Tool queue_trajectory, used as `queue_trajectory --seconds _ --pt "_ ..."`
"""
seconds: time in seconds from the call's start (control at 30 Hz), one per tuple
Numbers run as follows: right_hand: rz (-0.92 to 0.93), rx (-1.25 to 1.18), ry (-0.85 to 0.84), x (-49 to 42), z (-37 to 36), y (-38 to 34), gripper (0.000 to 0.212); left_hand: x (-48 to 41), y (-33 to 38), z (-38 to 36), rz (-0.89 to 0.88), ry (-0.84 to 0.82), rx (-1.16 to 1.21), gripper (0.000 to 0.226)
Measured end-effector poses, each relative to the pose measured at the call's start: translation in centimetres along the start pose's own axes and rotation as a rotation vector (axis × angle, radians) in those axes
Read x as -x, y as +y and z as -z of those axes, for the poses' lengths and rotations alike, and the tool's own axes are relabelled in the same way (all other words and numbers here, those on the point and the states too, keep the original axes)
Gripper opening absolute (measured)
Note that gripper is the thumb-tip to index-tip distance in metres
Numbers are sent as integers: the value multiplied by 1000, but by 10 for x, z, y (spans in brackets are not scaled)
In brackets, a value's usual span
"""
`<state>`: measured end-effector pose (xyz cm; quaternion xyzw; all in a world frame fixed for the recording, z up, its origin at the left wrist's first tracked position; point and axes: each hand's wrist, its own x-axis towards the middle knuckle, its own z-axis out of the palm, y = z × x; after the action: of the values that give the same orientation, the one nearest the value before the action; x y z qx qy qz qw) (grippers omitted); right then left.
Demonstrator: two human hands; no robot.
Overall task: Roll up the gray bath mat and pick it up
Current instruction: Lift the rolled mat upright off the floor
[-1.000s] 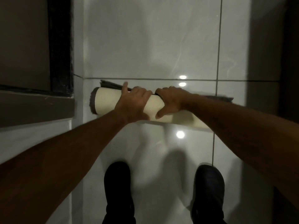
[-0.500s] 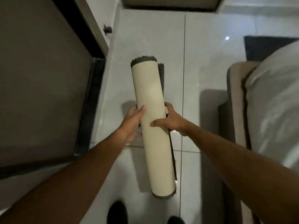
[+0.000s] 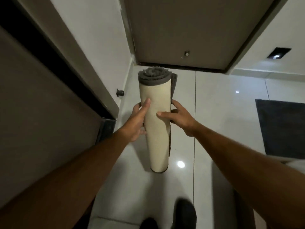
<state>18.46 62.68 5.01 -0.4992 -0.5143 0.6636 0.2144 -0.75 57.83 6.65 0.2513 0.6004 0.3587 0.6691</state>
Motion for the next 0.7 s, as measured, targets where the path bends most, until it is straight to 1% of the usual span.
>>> queue_trajectory --seconds 0.07,0.13,0.17,0.2,0.23,0.27,0.3,0.33,0.37,0.4,0.43,0.53,0.57,0.63,0.7 --pt "26 32 20 -34 13 -24 77 -32 24 -1 -33 36 18 72" --pt "50 70 -10 -78 32 -57 50 -67 54 -1 -31 58 73 57" --pt "56 82 -30 -99 42 -69 41 -84 66 -1 -33 66 69 54" --pt "72 77 -38 -126 53 -86 42 -104 86 1 -67 79 60 55" --pt "73 92 -15 -131 53 -95 54 -107 92 4 -75 78 29 58" --pt "64 102 -15 -186 76 -117 70 -158 124 5 -76 98 33 62" --pt "75 120 3 -205 83 -126 85 -174 136 6 -89 92 22 66" --pt "101 109 17 -213 84 -133 94 -177 145 6 -115 81 8 68" --pt "138 97 -6 -233 90 -143 98 -191 159 8 -141 59 14 68" --pt "152 86 -10 -241 93 -149 97 -197 166 8 -156 63 22 67" --pt "163 88 -40 -278 97 -166 94 -224 189 17 -168 82 43 67" --pt "168 108 -71 -356 99 -195 79 -289 234 41 -163 117 90 76" --pt "174 98 -76 -380 98 -200 76 -307 246 49 -168 121 86 75" --pt "176 95 -60 -430 98 -206 77 -351 265 66 -170 129 111 66" --pt "177 73 -70 -479 93 -206 77 -391 276 87 -173 159 129 66"
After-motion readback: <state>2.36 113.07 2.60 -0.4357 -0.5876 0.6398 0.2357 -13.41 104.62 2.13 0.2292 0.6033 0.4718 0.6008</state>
